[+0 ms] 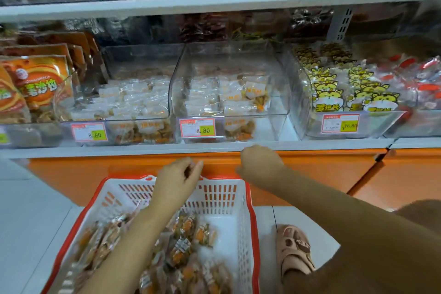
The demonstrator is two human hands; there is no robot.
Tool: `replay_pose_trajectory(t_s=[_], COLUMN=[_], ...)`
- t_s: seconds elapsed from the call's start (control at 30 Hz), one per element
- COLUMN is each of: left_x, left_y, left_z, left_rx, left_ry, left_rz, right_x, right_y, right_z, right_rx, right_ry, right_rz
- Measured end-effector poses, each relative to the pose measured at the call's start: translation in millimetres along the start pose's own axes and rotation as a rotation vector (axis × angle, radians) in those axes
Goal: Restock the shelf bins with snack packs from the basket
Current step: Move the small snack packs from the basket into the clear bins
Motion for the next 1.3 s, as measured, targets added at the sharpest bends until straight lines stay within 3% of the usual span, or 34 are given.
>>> replay_pose_trajectory(t_s=[0.17,0.23,0.33,0.47,0.67,0.9,1.07,1.3], left_x=[98,125,159,186,205,213,206,189], left_y=[68,88,116,147,177,212,238,250], left_z=[34,52,72,89,86,82,94,111], left_rx=[0.338,0.412,0.490,0.601,0.662,0.633,0.739,0.731], left_ry=[-0.385,-0.487,-0.583,-0.701,-0.749,-0.898,-0.868,-0.899], left_rz=[-0.151,-0.163,-0.177,-0.215,-0.349,-0.185,-0.174,-0.002], right_x=[-41,-46,-51,-57,-65,-66,-66,-67], right_y=[97,125,149,162,171,177,177,180], right_z=[-6,-6,-7,-10,-21,-28,-32,-32], right_rx=[0.180,0.190,0.092,-0.046,-0.127,-0.142,-0.139,-0.159], right_ry=[0.168,0.243,0.381,0.489,0.565,0.543,0.519,0.520], right_rz=[-0.150,-0.360,-0.686,-0.812,-0.884,-0.851,-0.836,-0.850])
Point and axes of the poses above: each hand's wrist, its own z-axis away from the middle knuckle, its own y-axis out of the palm, x = y × z, the point moved 10 cm from there along -z, towards the middle knuckle, and after that the axes turned 6 degrees about -y, right-handed, at the moved point
